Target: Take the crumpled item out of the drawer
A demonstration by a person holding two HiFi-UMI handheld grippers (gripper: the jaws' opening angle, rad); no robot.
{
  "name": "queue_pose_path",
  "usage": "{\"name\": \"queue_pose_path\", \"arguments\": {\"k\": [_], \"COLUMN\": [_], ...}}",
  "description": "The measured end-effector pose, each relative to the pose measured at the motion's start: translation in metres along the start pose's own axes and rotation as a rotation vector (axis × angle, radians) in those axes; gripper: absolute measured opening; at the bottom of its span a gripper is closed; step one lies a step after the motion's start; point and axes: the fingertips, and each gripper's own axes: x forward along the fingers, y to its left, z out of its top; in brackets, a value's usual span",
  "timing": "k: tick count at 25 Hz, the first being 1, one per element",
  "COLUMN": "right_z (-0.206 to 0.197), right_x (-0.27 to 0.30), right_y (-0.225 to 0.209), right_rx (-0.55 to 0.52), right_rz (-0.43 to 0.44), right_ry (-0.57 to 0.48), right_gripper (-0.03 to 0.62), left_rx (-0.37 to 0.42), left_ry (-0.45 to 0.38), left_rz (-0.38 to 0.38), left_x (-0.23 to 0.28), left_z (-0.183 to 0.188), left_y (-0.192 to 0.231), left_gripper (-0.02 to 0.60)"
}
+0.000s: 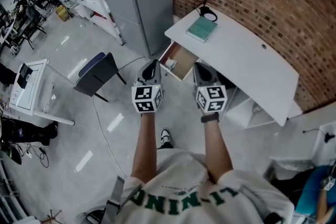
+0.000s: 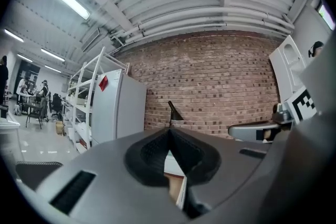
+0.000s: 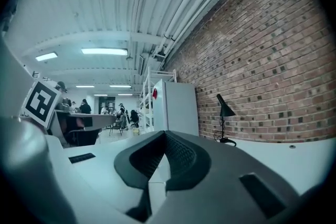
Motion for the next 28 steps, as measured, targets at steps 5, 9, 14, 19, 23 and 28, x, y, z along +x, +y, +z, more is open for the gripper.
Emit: {"name": "queue_pose_path", "arguments": {"k": [5,9,14,19,23,28], "right_z": [-0.010,-0.013,-0.028,-0.057,-0.082,-0.117], "right_x": [0.055,0.102,0.142,0.157,0.175,0.217], "right_y": [-0.003,-0.004,-0.001,-0.001,-0.011,-0.041], "right_rx": [-0.012,-0.016,-0.016,0.003,0.023,0.093], "right_rz": [-0.026,-0.046,-0.059,-0.053,-0.044,-0.059], "right_ry": [0.037,0.053,0.083,0.159,0.196,0.241], "right_gripper": [0.005,0.005,0.005,0.005,0.005,0.005], "left_rx": [0.012,-0.034,-0.032,-0.057,-0.049,-0.045], "left_ry": [0.018,0.042,0.041,0.100,0.113,0.154], "left_rz": [-0.052,-0.079,-0.108,-0.110,-0.149,-0.154], "left_x": [0.047,0.084,0.113,0.128,0.152,0.198], "left_z": [-0.008,-0.014,-0.020,-0.050,-0.072,-0.095], "left_y": [0.031,0.063,0.088,0.101,0.101,0.111], "left_gripper": [-0.006,-0.005,-0.005,-0.006,-0.006,-0.005]}}
